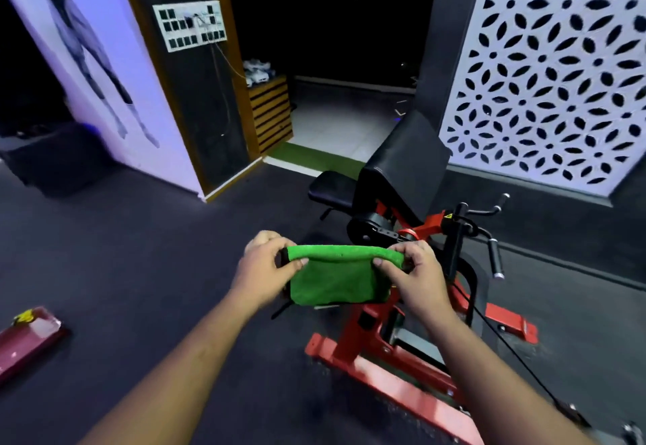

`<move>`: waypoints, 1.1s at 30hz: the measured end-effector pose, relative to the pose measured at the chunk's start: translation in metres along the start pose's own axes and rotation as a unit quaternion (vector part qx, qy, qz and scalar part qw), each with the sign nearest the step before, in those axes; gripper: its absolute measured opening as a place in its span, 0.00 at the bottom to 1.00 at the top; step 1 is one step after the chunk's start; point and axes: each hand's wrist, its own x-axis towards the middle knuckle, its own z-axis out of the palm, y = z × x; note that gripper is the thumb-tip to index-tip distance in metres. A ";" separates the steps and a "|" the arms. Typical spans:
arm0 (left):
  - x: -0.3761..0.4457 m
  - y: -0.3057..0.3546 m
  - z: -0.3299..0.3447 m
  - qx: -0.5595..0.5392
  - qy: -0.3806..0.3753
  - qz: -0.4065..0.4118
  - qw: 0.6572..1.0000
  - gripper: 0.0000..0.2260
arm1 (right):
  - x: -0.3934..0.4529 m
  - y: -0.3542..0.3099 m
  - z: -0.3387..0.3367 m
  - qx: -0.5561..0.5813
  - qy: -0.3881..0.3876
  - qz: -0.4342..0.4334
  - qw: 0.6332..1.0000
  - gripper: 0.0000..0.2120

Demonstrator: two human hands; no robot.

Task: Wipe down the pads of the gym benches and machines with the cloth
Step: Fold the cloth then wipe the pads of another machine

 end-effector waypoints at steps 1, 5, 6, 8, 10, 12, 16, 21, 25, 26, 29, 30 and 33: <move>0.016 -0.005 -0.007 -0.080 -0.018 -0.009 0.997 0.10 | 0.008 -0.005 0.010 0.052 0.002 0.032 0.998 0.10; 0.064 -0.002 -0.009 -0.376 -0.064 -0.095 0.919 0.05 | 0.030 -0.024 0.044 0.313 -0.010 0.135 0.940 0.08; 0.084 -0.005 -0.004 -0.405 -0.068 -0.105 0.906 0.05 | 0.041 -0.025 0.055 0.356 -0.005 0.156 0.922 0.09; 0.120 -0.006 0.007 -0.449 -0.068 -0.119 0.883 0.05 | 0.063 -0.018 0.076 0.413 -0.002 0.185 0.892 0.14; 0.153 -0.010 0.017 -0.456 -0.064 -0.124 0.879 0.07 | 0.083 -0.007 0.094 0.439 -0.012 0.208 0.874 0.21; 0.192 -0.023 0.027 -0.440 -0.073 -0.125 0.886 0.09 | 0.108 0.011 0.115 0.447 -0.015 0.238 0.862 0.25; 0.273 -0.058 0.050 -0.355 -0.117 -0.109 0.921 0.07 | 0.170 0.034 0.146 0.447 0.045 0.283 0.848 0.13; 0.366 -0.094 0.075 -0.273 -0.153 -0.097 0.945 0.10 | 0.256 0.057 0.155 0.365 0.079 0.255 0.892 0.09; 0.436 -0.097 0.108 -0.265 -0.197 -0.091 0.940 0.12 | 0.335 0.081 0.129 0.180 0.176 0.194 0.948 0.09; 0.449 -0.093 0.117 -0.262 -0.205 -0.083 0.939 0.12 | 0.351 0.087 0.120 0.116 0.197 0.171 0.959 0.10; 0.500 -0.086 0.159 -0.253 -0.237 -0.040 0.937 0.12 | 0.399 0.114 0.109 -0.034 0.259 0.141 0.955 0.14; 0.514 -0.083 0.173 -0.249 -0.247 -0.025 0.936 0.12 | 0.411 0.120 0.111 -0.073 0.273 0.138 0.949 0.15; 0.563 -0.074 0.227 -0.229 -0.306 0.022 0.924 0.16 | 0.446 0.164 0.143 -0.158 0.263 0.136 0.942 0.19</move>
